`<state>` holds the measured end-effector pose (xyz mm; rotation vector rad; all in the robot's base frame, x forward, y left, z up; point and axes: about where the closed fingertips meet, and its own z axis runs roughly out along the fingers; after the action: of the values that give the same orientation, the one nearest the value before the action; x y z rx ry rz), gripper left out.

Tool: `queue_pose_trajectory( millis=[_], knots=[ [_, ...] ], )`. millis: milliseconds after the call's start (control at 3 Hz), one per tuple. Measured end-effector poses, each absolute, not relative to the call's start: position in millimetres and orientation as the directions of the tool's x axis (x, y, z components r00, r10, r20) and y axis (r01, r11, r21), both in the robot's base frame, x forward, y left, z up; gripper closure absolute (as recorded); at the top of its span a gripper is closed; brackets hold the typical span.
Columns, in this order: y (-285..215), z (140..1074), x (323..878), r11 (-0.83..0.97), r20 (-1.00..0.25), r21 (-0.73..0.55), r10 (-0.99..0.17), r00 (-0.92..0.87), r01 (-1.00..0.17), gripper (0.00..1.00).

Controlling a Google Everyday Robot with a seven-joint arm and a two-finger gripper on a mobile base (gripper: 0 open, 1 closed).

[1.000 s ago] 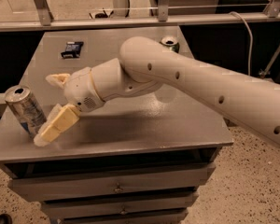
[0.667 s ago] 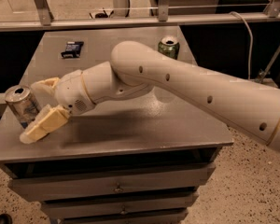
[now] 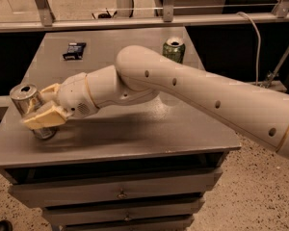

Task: Knock redbull can over

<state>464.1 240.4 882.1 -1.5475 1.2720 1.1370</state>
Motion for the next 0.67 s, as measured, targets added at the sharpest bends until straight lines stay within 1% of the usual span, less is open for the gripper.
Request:
queue_pose_trajectory(
  millis=[333, 667],
  knots=[
    [213.5, 895.6, 480.8, -0.111, -0.950, -0.071, -0.294, 0.101, -0.991, 0.88],
    [178.8, 921.3, 499.7, -0.081, -0.908, -0.120, -0.395, 0.143, -0.989, 1.00]
  ],
)
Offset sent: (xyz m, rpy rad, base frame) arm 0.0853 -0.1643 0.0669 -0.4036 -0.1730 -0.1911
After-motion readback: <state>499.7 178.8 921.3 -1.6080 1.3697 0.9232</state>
